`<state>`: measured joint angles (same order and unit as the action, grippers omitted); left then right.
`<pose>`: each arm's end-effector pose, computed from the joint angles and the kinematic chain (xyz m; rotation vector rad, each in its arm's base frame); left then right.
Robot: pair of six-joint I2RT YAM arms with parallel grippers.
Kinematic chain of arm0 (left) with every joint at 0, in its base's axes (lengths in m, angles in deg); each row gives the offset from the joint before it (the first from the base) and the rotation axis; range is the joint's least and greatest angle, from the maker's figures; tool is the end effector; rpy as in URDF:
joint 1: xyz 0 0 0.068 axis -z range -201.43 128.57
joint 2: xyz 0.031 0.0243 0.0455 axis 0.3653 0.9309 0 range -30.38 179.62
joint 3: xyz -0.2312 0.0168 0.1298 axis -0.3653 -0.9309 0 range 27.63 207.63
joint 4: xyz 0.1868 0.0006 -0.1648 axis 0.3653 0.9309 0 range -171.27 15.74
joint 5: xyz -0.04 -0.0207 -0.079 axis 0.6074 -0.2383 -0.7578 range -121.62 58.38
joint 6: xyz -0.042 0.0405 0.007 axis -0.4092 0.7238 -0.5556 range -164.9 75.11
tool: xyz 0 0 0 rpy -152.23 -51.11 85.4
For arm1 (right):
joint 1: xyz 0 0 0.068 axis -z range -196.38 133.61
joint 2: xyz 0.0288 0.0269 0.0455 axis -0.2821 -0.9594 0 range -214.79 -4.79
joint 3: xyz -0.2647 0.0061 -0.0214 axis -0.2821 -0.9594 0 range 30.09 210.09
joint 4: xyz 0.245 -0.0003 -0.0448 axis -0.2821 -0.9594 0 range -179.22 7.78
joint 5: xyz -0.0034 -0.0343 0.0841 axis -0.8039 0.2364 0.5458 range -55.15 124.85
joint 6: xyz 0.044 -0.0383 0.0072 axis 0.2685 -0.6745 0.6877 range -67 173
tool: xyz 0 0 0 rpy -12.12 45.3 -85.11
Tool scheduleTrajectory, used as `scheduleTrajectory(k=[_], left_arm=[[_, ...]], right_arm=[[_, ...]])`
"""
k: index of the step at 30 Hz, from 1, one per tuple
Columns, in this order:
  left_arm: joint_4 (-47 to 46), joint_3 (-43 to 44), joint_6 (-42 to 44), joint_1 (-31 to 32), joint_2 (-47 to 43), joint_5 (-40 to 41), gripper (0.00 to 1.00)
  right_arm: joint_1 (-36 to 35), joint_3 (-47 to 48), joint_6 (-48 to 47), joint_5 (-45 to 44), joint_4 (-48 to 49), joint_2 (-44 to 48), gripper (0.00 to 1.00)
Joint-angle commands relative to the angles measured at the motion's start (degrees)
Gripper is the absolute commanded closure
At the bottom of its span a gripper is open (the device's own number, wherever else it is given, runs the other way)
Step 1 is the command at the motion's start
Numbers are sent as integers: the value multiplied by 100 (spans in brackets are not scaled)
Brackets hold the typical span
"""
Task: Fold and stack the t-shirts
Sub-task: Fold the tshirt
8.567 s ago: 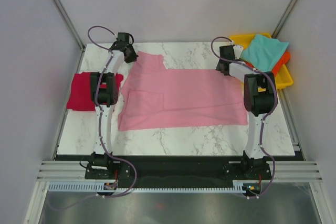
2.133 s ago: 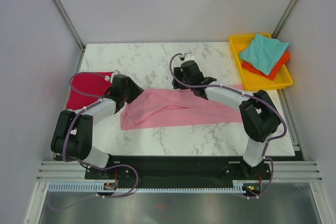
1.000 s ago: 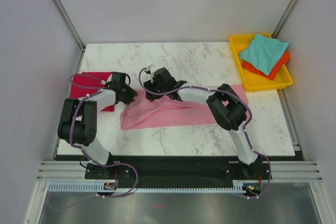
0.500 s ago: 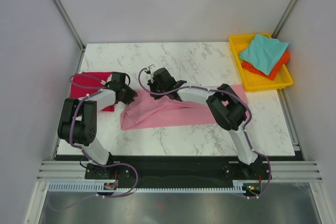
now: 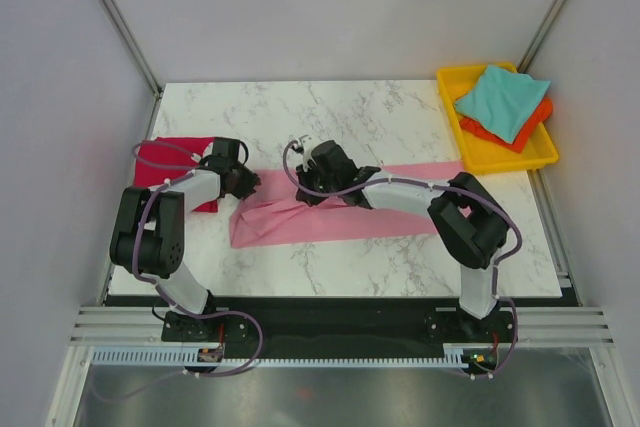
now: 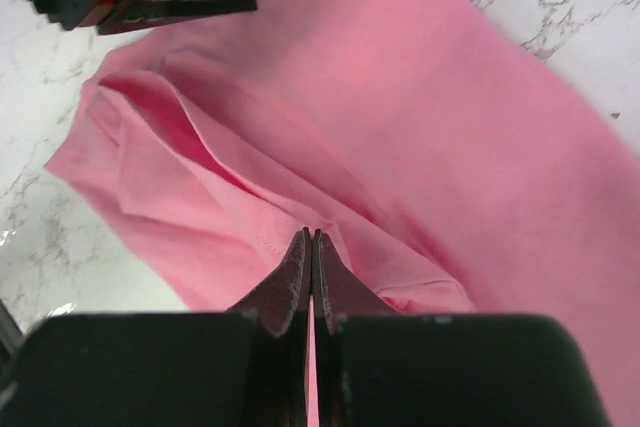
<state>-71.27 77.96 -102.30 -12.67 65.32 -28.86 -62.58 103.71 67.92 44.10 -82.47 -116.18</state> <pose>0.3139 -0.0462 0.1501 -1.0815 2.3454 -0.3875 0.2892 0.3115 0.1864 -0.7174 2.2216 0.7407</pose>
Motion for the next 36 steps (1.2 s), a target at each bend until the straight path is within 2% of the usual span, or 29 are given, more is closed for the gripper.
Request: scheduleTrajectory(k=[1,6,9,13,14,20,21,22,24,26,28,36], left_arm=[[169,100,107,-23,-113,303,64],[169,118,133,-23,-104,321,64],[169,118,142,-23,-96,356,65],[169,127,159,-23,-104,374,66],[178,127,151,-23,-104,374,65],[178,109,160,-23,-131,356,66],[178,100,160,-23,-122,356,66],[186,109,151,-23,-122,348,66],[186,100,160,-23,-131,348,66],[186,100,160,-23,-157,339,67],[178,92,177,-14,-183,339,67],[178,74,230,30,-315,444,67]], right_arm=[[-109,-513,248,296,280,504,98],[-127,-1384,441,173,464,1162,97],[-127,-1938,547,243,639,1470,92],[-162,-2474,627,331,746,1726,71],[-162,-2519,618,331,746,1770,69],[-188,-2573,644,340,781,2086,62],[-197,-2546,635,331,781,2113,63],[-197,-2476,635,357,772,2122,73],[-197,-2397,609,358,685,2165,74],[-206,-2327,609,218,606,2175,63],[-214,-2178,600,-28,457,2087,49],[-381,-1791,837,-407,166,1323,47]])
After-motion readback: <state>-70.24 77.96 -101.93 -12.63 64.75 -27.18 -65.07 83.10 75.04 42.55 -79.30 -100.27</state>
